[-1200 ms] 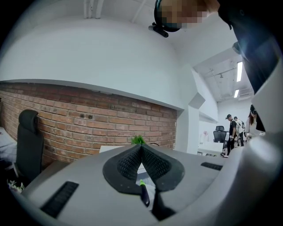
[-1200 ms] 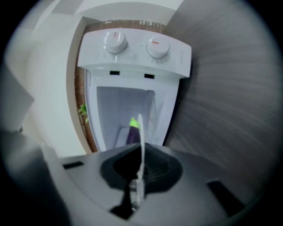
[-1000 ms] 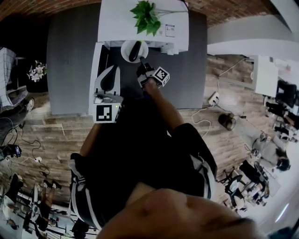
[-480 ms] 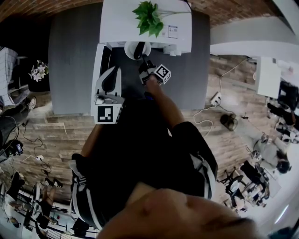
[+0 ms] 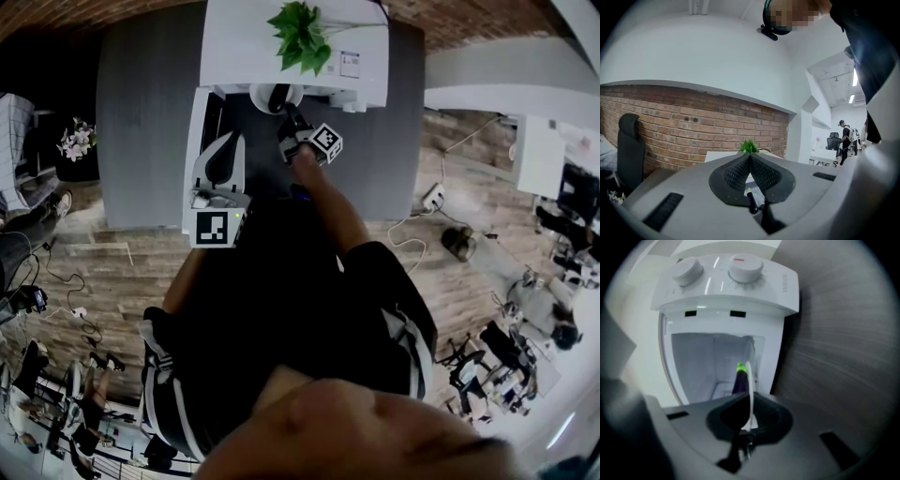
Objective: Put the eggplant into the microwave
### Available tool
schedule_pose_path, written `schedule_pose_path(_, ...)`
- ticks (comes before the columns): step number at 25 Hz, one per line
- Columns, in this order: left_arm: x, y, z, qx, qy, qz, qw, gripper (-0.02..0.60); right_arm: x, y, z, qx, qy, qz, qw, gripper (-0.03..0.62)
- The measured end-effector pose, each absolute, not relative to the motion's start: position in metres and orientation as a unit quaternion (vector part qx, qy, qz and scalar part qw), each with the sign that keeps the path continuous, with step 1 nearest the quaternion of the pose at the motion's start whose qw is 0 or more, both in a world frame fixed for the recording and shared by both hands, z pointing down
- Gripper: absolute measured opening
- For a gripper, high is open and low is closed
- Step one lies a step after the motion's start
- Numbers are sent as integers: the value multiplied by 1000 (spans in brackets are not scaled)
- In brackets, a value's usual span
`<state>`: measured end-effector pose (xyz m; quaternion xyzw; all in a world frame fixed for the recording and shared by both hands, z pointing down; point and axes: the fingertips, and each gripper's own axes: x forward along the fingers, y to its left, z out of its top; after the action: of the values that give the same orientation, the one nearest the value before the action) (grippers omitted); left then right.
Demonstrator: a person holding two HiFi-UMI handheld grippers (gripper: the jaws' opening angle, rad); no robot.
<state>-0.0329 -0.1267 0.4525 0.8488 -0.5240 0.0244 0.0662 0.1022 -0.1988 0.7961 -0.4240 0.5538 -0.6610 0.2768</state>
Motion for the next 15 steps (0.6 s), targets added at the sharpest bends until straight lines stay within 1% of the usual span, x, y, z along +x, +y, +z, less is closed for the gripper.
schedule_pose_path(12,-32,-130,461,851,-518,41,71,35,99,-217,795,-427,551,-660,280,40)
schedule_pose_path(15,-32,-132,459,850,-521,32,76,35,98,-221,794,-428,549,-661,281,40)
